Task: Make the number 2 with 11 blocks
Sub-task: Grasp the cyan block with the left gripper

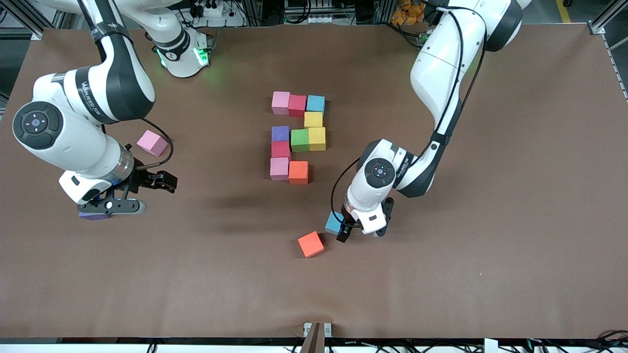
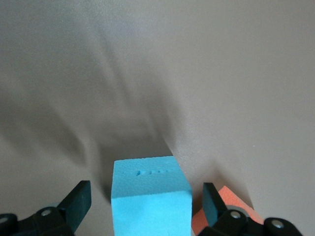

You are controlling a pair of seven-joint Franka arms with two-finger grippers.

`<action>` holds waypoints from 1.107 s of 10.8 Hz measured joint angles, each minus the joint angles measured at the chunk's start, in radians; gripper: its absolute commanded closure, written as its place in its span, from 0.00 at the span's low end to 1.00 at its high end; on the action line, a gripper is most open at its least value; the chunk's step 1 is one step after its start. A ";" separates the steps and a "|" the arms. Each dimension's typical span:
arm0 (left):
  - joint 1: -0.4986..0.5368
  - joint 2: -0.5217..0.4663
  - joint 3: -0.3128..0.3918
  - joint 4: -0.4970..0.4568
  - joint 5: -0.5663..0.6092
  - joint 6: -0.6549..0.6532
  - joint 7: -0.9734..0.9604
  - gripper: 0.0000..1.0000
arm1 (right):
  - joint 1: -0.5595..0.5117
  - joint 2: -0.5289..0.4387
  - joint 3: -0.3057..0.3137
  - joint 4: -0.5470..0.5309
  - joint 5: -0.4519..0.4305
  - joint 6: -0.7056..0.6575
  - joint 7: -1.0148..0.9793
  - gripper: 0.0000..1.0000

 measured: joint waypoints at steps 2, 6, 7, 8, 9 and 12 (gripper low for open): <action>-0.002 0.009 0.000 0.003 0.000 0.000 0.000 0.00 | 0.000 0.001 0.000 0.000 0.000 0.000 0.003 0.00; -0.002 0.011 -0.002 0.010 0.000 -0.004 0.000 0.00 | 0.001 0.001 0.000 0.000 0.000 0.001 0.007 0.00; -0.003 0.011 -0.003 0.011 -0.001 -0.014 0.000 0.00 | 0.002 0.001 0.000 0.000 0.000 0.001 0.008 0.00; -0.003 0.011 -0.004 0.013 -0.001 -0.038 0.000 0.00 | 0.002 0.001 0.000 0.000 0.000 0.001 0.008 0.00; -0.003 0.011 -0.005 0.015 -0.001 -0.065 0.000 0.00 | 0.003 0.001 0.000 0.000 0.000 0.001 0.008 0.00; -0.003 0.011 -0.007 0.017 -0.004 -0.085 -0.002 0.00 | 0.004 0.001 0.000 0.000 0.000 0.001 0.009 0.00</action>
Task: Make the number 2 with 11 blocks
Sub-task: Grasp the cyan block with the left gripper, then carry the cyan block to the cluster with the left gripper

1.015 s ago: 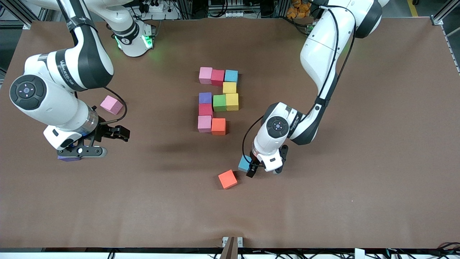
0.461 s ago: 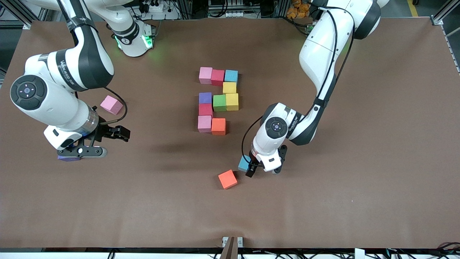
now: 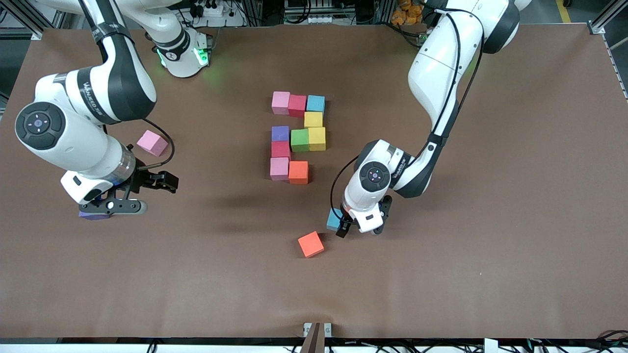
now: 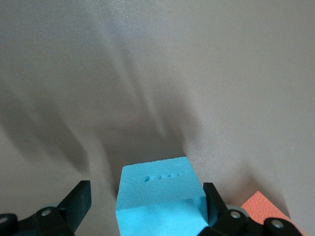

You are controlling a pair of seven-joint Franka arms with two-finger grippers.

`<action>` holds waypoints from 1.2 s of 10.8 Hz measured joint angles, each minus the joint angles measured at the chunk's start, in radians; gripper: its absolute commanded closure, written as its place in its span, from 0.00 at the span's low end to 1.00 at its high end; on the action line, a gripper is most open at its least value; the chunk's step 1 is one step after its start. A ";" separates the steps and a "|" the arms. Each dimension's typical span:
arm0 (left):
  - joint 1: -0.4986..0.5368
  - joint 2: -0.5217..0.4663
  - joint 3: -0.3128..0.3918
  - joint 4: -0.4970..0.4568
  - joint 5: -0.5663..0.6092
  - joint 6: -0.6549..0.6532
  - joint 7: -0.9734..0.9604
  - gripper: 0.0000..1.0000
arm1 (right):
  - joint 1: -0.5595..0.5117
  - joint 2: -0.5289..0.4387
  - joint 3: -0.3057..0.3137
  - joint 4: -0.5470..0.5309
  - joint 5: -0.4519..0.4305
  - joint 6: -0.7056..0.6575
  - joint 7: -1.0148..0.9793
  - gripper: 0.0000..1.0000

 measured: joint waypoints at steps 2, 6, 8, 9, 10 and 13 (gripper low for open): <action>-0.001 0.000 -0.001 0.001 -0.041 -0.034 -0.003 0.00 | 0.001 0.001 0.000 0.000 0.000 0.000 0.000 0.00; -0.010 0.000 -0.004 0.003 -0.063 -0.068 -0.056 0.74 | 0.001 0.005 0.000 0.000 0.000 0.000 0.001 0.00; -0.011 -0.001 -0.004 0.005 -0.081 -0.069 -0.070 1.00 | 0.004 0.007 0.000 0.000 0.000 -0.001 0.001 0.00; -0.011 -0.001 -0.004 0.007 -0.091 -0.069 -0.072 1.00 | 0.007 0.007 0.000 0.000 0.000 -0.003 0.001 0.00; -0.011 -0.003 -0.004 0.009 -0.095 -0.069 -0.078 1.00 | 0.008 0.007 0.000 0.000 0.000 -0.003 0.002 0.00; -0.011 -0.010 -0.004 0.009 -0.095 -0.093 -0.148 1.00 | 0.014 0.008 0.000 0.000 0.000 -0.006 0.007 0.00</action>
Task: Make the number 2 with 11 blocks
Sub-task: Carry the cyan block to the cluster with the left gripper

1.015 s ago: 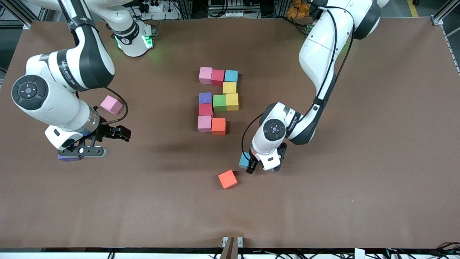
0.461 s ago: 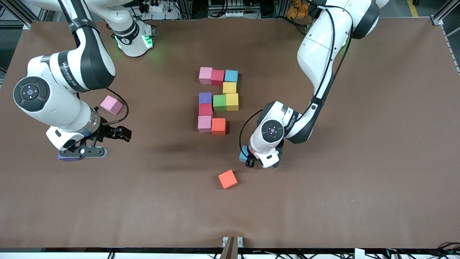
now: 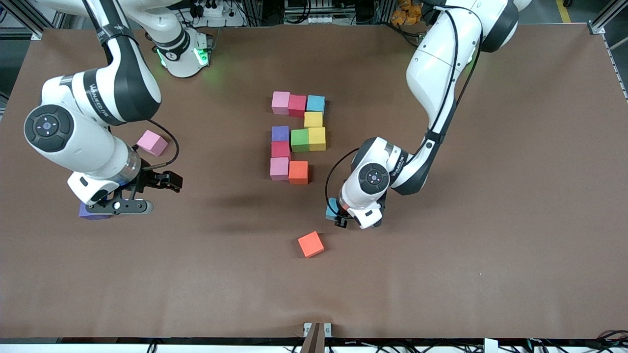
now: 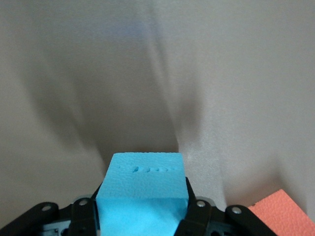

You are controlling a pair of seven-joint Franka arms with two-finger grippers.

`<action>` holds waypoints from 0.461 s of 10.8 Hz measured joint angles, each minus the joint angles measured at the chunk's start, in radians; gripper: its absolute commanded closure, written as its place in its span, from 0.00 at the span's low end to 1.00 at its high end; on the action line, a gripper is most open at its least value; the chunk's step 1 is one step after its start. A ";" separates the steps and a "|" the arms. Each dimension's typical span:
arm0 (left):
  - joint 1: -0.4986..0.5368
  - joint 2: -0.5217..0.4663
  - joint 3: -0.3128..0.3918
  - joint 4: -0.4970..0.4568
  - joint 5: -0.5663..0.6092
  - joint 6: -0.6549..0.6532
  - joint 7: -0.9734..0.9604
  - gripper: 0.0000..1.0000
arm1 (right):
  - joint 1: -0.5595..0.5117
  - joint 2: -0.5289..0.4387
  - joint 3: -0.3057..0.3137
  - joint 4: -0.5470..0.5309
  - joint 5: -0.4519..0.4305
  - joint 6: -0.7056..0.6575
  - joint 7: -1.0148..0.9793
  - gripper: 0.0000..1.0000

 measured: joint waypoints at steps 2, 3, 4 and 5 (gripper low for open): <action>-0.007 -0.011 -0.002 -0.001 0.000 -0.063 -0.074 1.00 | 0.005 0.001 0.000 0.000 0.000 0.000 0.011 0.00; -0.017 -0.021 -0.003 -0.008 0.000 -0.088 -0.112 1.00 | 0.010 0.002 0.000 -0.003 0.000 0.000 0.019 0.00; -0.030 -0.032 -0.006 -0.022 0.000 -0.100 -0.141 1.00 | 0.018 0.002 0.000 -0.012 0.000 0.001 0.022 0.00; -0.043 -0.048 -0.008 -0.045 0.000 -0.104 -0.158 1.00 | 0.025 0.001 0.000 -0.029 0.000 0.010 0.025 0.00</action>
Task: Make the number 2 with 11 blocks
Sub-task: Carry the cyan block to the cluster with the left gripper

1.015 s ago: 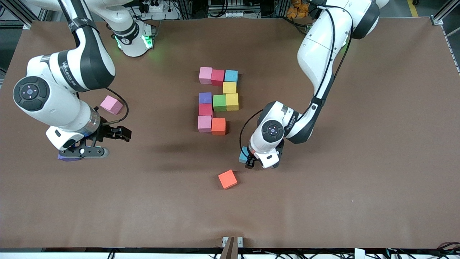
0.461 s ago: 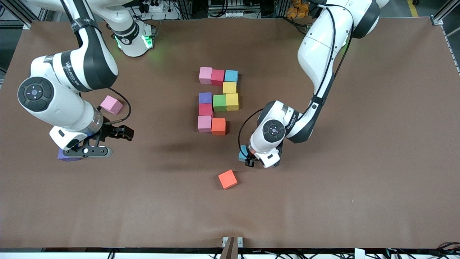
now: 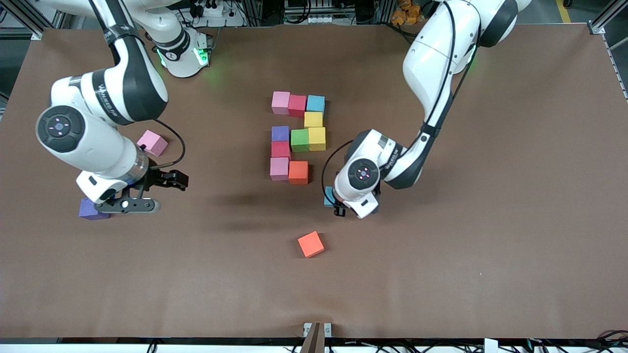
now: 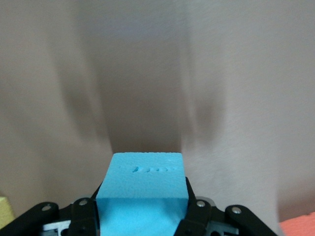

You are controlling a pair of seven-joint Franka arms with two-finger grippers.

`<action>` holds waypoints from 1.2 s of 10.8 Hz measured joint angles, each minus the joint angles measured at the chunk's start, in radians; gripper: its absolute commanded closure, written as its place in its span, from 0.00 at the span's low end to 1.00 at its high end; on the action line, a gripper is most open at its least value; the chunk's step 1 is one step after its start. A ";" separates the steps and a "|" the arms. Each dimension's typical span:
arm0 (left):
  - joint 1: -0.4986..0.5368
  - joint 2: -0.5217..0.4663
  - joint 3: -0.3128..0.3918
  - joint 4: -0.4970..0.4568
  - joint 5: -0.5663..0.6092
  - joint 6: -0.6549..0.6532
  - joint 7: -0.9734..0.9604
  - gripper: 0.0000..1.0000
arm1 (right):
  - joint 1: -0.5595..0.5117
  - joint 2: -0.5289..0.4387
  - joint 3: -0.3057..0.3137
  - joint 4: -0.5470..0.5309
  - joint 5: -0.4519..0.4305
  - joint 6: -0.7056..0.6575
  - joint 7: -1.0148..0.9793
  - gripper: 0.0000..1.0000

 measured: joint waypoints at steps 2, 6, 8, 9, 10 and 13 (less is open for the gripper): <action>-0.021 -0.030 -0.010 -0.049 0.000 -0.001 -0.022 1.00 | 0.003 -0.013 -0.001 -0.057 0.000 0.058 0.004 0.00; -0.038 -0.049 -0.030 -0.091 0.000 0.023 -0.078 1.00 | -0.004 -0.108 -0.005 -0.143 0.000 0.081 0.005 0.00; -0.051 -0.067 -0.033 -0.145 0.000 0.104 -0.099 1.00 | -0.027 -0.181 -0.007 -0.185 0.000 0.078 0.001 0.00; -0.058 -0.088 -0.033 -0.188 0.000 0.151 -0.110 1.00 | -0.037 -0.208 -0.007 -0.201 0.000 0.077 -0.005 0.00; -0.064 -0.112 -0.034 -0.230 0.000 0.187 -0.116 1.00 | -0.042 -0.223 -0.007 -0.210 0.000 0.077 -0.008 0.00; -0.066 -0.153 -0.033 -0.283 0.000 0.208 -0.129 1.00 | -0.042 -0.229 -0.007 -0.223 0.000 0.080 -0.008 0.00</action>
